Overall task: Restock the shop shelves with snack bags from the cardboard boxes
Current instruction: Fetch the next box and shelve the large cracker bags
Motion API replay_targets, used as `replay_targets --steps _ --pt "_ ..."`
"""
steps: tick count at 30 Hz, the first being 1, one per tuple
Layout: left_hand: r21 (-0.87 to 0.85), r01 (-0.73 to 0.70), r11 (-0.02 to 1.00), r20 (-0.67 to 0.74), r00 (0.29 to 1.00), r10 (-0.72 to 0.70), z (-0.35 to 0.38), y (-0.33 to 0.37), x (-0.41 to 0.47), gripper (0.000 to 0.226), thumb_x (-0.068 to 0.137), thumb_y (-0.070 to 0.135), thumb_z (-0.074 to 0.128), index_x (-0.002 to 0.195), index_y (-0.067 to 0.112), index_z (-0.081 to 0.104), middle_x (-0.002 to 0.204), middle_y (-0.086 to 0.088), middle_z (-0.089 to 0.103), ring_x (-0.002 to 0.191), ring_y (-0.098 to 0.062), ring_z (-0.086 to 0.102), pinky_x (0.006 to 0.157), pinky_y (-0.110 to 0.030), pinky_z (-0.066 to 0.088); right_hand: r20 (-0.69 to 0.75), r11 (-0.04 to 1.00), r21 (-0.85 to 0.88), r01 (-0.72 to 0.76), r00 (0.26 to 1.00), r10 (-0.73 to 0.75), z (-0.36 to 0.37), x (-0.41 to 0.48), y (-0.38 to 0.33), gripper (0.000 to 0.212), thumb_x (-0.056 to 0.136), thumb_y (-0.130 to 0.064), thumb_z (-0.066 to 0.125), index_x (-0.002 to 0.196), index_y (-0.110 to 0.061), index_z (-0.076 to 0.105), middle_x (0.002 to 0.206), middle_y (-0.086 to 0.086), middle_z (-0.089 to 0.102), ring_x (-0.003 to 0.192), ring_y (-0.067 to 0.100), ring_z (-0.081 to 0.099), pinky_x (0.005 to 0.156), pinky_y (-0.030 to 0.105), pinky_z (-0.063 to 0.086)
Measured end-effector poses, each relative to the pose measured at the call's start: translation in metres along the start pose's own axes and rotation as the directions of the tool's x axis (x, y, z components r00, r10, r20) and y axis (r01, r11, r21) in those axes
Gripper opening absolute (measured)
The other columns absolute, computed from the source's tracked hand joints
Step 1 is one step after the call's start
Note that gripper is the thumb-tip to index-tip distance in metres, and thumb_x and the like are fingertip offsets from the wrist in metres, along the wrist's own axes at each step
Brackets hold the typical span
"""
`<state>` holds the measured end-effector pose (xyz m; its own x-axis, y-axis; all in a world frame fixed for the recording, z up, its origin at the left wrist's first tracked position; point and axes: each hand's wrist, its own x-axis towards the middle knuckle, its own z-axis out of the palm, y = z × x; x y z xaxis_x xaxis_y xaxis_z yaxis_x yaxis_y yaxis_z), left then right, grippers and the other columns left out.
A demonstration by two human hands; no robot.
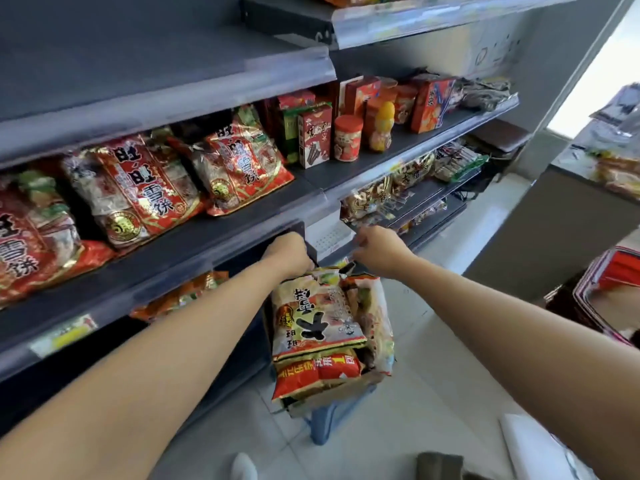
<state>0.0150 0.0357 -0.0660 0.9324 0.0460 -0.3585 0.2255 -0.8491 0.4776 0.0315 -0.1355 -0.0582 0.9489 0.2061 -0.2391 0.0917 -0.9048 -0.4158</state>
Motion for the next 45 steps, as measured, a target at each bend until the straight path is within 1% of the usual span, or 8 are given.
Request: replay_targets --steps 7,12,16,23,34,39,42,45 --pt "-0.04 0.233 0.972 0.057 0.971 -0.231 0.059 -0.052 0.01 0.034 0.082 0.022 0.069 0.104 -0.003 0.065 0.108 -0.019 0.067 0.1 -0.033 0.064 0.076 -0.037 0.05 0.213 0.997 -0.067 -0.045 0.975 0.058 0.079 0.015 0.031 0.032 0.088 -0.024 0.055 0.111 -0.004 0.063 0.106 0.011 0.066 0.097 0.028 0.061 0.088 0.038 0.05" --pt "-0.154 0.374 0.914 0.137 0.925 -0.356 0.088 -0.089 0.029 0.02 0.083 0.018 0.069 0.086 0.0 0.062 0.083 -0.02 0.063 0.087 -0.036 0.063 0.055 -0.032 0.039 0.293 0.989 -0.112 -0.1 0.947 0.129 0.119 0.038 0.052 0.028 0.09 -0.028 0.054 0.105 -0.007 0.065 0.093 0.003 0.059 0.083 0.016 0.047 0.059 0.02 0.033" --pt "-0.25 0.449 0.858 0.159 0.893 -0.421 0.116 -0.11 0.053 0.042 0.087 0.02 0.067 0.116 -0.008 0.056 0.117 -0.026 0.061 0.102 -0.038 0.062 0.06 -0.033 0.038 0.335 0.968 0.0 -0.249 0.912 0.235 0.146 0.056 0.062 0.044 0.093 -0.027 0.051 0.131 -0.004 0.047 0.117 0.011 0.059 0.104 0.026 0.057 0.085 0.032 0.049" --pt "-0.508 0.568 0.647 0.312 0.822 -0.477 0.152 -0.132 0.082 0.051 0.084 0.027 0.071 0.123 0.001 0.051 0.116 -0.014 0.064 0.105 -0.031 0.063 0.09 -0.041 0.053 0.461 0.794 0.308 -0.523 0.813 0.356 0.188 0.072 0.074 0.052 0.09 -0.033 0.061 0.13 -0.004 0.049 0.122 0.011 0.06 0.113 0.03 0.057 0.1 0.039 0.047" --pt "-0.603 0.55 0.578 0.305 0.828 -0.47 0.119 -0.123 0.076 0.068 0.073 0.0 0.077 0.131 0.004 0.041 0.118 -0.018 0.061 0.098 -0.031 0.064 0.074 -0.04 0.057 0.478 0.553 0.557 -0.62 0.784 0.396 0.16 0.066 0.062 0.041 0.073 -0.023 0.08 0.107 -0.012 0.061 0.108 0.008 0.068 0.1 0.027 0.066 0.091 0.044 0.054" --pt "-0.602 0.469 0.646 0.258 0.88 -0.399 0.068 -0.091 0.046 0.078 0.076 -0.007 0.072 0.137 0.009 0.027 0.121 -0.019 0.055 0.095 -0.03 0.064 0.062 -0.033 0.051 0.451 0.43 0.695 -0.576 0.816 0.363 0.108 0.045 0.046 0.067 0.056 -0.042 0.088 0.106 -0.007 0.061 0.102 0.012 0.072 0.081 0.027 0.072 0.072 0.042 0.06" --pt "-0.599 0.402 0.692 0.207 0.913 -0.351 0.038 -0.067 0.024 0.055 0.074 -0.011 0.07 0.115 0.012 0.041 0.109 -0.017 0.058 0.089 -0.025 0.058 0.057 -0.029 0.045 0.373 0.483 0.727 -0.487 0.872 0.317 0.061 0.027 0.029 0.047 0.079 -0.021 0.076 0.113 0.004 0.056 0.107 0.013 0.067 0.065 0.016 0.066 0.067 0.024 0.055" --pt "-0.611 0.377 0.697 0.223 0.926 -0.305 0.01 -0.037 -0.003 0.046 0.08 -0.01 0.066 0.111 0.01 0.038 0.084 -0.012 0.053 0.068 -0.019 0.052 0.056 -0.034 0.046 0.296 0.577 0.694 -0.43 0.902 0.315 0.018 0.007 0.019 0.052 0.079 -0.021 0.076 0.118 0.006 0.054 0.103 0.006 0.06 0.087 0.02 0.061 0.088 0.032 0.051"
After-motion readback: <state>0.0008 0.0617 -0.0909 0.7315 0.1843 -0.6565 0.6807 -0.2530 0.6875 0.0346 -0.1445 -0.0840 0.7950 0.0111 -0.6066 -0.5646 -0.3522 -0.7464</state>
